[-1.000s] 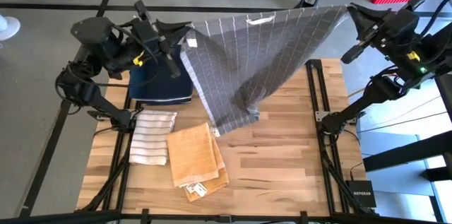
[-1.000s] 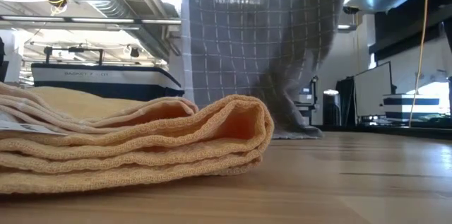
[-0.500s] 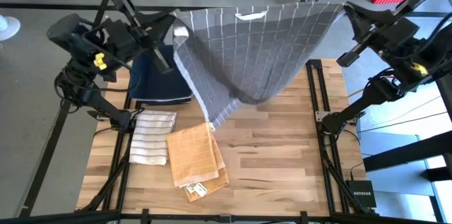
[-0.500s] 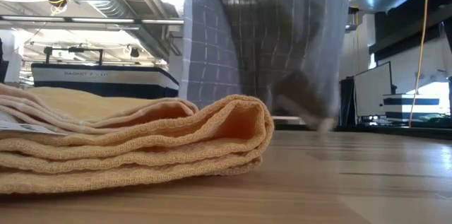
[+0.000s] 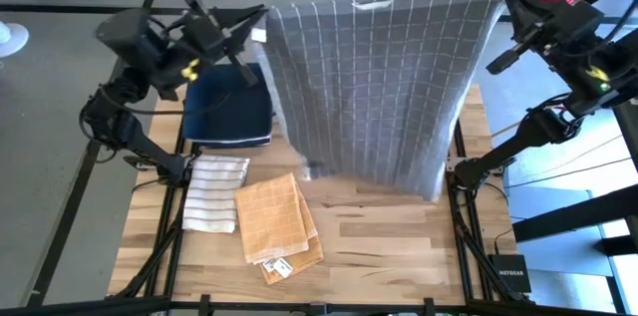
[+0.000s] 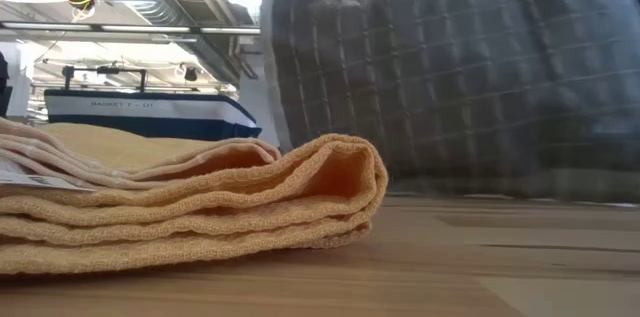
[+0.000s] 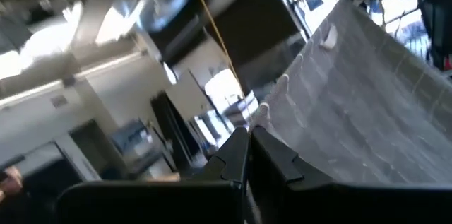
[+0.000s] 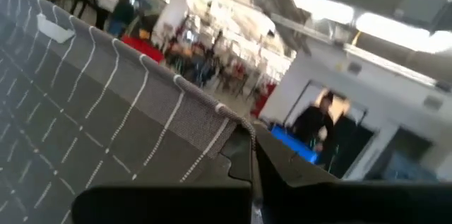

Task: Fold towel
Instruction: Fold the gray pattern towel

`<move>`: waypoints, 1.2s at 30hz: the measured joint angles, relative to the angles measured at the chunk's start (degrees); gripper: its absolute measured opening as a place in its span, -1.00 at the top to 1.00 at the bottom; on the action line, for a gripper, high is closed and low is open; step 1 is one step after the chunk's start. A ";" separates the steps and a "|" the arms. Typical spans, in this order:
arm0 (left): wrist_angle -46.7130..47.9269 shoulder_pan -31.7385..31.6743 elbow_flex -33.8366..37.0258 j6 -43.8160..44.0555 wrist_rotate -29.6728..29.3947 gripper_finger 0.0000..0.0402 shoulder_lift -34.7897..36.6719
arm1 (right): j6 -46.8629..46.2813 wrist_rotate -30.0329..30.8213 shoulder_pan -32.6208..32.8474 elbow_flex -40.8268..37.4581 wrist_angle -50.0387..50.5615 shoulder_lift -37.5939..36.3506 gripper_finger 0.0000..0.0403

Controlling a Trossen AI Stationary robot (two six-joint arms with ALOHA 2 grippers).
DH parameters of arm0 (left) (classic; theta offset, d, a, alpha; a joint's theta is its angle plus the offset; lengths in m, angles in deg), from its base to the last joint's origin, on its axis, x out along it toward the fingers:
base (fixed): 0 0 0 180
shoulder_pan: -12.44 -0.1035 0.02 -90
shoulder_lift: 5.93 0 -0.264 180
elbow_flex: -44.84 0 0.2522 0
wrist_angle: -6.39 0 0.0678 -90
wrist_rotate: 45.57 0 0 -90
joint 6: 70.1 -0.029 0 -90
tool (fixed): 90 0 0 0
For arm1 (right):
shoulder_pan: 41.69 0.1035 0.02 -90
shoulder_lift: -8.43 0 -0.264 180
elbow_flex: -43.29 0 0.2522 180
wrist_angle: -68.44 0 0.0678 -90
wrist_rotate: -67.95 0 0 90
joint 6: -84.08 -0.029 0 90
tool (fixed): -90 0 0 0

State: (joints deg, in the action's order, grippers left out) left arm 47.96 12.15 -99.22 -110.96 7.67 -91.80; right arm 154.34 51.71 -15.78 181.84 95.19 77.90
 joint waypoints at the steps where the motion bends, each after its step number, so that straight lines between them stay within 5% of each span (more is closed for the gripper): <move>1: 1.84 -0.86 0.00 2.02 0.01 0.96 0.00 | -2.83 1.24 -0.13 -0.02 2.95 -0.46 0.98; 9: 23.70 -1.17 -0.12 21.45 -0.63 0.96 0.00 | -40.87 6.68 -0.07 0.18 36.71 -3.86 0.98; 14: 40.19 1.09 -0.09 34.88 4.90 0.96 -0.13 | -69.73 -5.40 -0.11 0.16 61.71 -4.26 0.98; 19: 51.32 3.36 2.31 46.19 5.85 0.96 -0.31 | -84.18 -13.08 -0.10 -1.85 76.55 -1.58 0.98; 25: 51.46 7.17 12.06 52.44 5.71 0.96 -0.50 | -88.66 -26.40 -0.03 -11.17 75.40 -0.02 0.97; 29: 45.90 10.23 21.33 53.70 3.20 0.96 -0.61 | -93.34 -30.00 0.43 -20.30 74.48 0.01 0.97; 36: 31.48 15.20 36.84 54.24 1.73 0.96 -0.66 | -101.60 -35.87 10.49 -38.90 59.57 0.07 0.97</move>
State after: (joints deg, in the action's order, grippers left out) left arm 79.44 27.35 -62.38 -56.72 9.40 -92.45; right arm 52.75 15.84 -5.29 142.94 154.76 77.97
